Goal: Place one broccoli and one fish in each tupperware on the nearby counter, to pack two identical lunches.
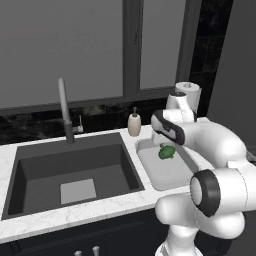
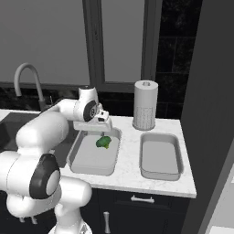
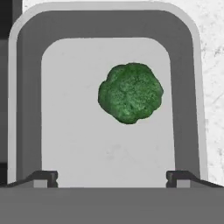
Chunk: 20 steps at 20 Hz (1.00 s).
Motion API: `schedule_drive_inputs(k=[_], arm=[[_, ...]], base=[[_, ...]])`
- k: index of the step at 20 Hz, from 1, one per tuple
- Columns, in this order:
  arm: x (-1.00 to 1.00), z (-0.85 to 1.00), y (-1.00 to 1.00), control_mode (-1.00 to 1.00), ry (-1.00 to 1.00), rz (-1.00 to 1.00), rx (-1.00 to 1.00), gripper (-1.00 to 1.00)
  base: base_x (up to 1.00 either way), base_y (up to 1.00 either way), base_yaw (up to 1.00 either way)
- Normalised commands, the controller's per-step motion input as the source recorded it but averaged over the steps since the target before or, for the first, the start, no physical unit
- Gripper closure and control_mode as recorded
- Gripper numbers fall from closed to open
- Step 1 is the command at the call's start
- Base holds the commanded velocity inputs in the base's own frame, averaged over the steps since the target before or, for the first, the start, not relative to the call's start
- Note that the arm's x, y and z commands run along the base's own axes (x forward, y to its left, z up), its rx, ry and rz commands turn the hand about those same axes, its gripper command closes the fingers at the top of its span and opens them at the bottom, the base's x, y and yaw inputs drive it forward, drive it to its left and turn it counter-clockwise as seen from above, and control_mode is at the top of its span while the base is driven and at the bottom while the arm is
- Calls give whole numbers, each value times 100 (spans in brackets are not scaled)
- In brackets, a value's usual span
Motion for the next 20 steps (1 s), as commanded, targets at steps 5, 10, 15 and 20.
schedule_drive_inputs(k=[5,10,15,20], arm=[[-100,34,1,-100,5,0,-1,-100],[-100,56,19,-100,12,0,-1,-100],[-100,30,6,-100,4,-3,7,-100],[-98,0,8,-100,-3,-5,14,-100]], base=[[0,0,0],[0,0,0],[0,0,0],[0,0,0]])
